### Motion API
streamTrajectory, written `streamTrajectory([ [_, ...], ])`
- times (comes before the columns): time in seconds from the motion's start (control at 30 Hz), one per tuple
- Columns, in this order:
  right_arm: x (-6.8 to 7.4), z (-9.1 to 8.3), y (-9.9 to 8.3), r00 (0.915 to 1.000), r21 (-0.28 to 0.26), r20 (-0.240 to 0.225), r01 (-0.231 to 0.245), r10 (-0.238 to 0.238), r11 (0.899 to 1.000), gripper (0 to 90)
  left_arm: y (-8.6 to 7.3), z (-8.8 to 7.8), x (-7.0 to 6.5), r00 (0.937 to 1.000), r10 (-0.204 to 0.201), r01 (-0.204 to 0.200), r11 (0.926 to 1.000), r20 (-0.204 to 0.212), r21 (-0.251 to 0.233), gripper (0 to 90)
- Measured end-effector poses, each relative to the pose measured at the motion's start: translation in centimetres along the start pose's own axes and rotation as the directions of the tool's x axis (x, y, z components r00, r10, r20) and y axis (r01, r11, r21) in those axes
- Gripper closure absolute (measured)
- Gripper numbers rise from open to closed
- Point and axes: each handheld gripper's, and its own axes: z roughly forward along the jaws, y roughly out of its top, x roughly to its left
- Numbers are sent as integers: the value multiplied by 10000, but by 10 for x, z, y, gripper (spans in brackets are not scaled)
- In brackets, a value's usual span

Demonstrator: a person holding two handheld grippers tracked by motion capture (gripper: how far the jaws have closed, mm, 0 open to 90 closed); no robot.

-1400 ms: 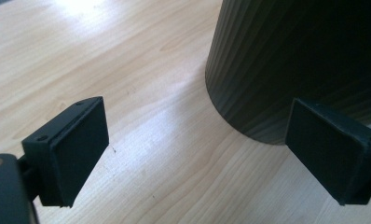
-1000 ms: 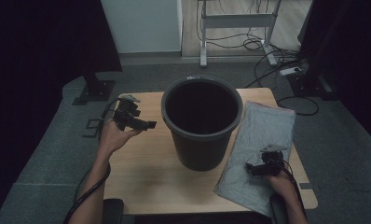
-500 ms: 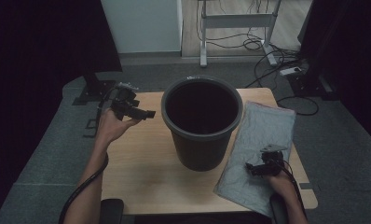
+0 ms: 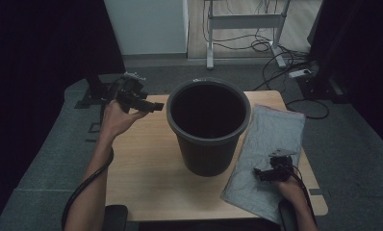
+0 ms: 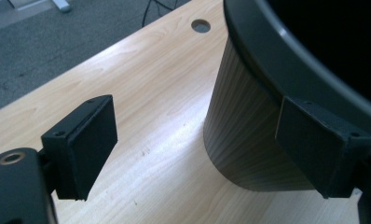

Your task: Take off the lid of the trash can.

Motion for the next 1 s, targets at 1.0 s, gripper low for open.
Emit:
streamTrajectory([
  [1.0, 0, 0, 0, 10000, 0, -2, 1, -1, 10000, 0, 44, 18, -13, 9999, 155, -155, 9999, 33, 13, 223],
])
